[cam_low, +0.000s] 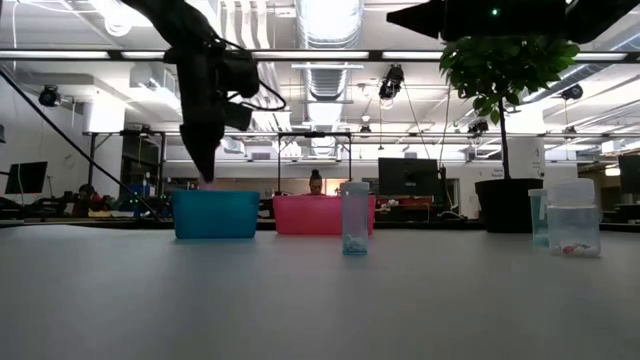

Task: Pick and place medicine bottles into bin by pill shape (circle, oval)
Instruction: Put the violet tablet bottle into the blue bin

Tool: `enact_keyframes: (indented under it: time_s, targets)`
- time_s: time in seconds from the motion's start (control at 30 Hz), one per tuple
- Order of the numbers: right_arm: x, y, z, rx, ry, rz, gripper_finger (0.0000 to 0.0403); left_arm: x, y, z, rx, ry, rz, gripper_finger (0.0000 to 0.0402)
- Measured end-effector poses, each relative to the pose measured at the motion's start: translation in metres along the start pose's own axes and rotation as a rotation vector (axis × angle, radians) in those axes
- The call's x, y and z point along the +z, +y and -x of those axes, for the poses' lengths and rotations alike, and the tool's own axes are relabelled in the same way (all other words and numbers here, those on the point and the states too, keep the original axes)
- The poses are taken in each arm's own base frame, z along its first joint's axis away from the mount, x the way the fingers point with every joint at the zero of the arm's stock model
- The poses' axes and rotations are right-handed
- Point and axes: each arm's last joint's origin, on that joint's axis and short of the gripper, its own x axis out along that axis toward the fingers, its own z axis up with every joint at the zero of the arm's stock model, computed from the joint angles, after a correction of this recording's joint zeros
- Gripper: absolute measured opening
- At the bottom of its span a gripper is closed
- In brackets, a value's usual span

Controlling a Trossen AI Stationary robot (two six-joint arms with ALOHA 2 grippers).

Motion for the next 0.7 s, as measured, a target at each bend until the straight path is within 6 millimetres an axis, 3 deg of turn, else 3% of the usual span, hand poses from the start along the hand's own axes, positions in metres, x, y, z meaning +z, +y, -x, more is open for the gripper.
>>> enact_keyframes:
  time_s: [0.47, 0.7]
  targets:
    - [0.002, -0.002, 0.002, -0.010, -0.007, 0.010, 0.0219, 0.003, 0.001, -0.005, 0.003, -0.021, 0.034, 0.0095]
    - [0.002, -0.001, 0.002, -0.009, -0.006, 0.018, 0.0219, -0.004, 0.002, -0.019, 0.005, -0.026, 0.055, 0.0095]
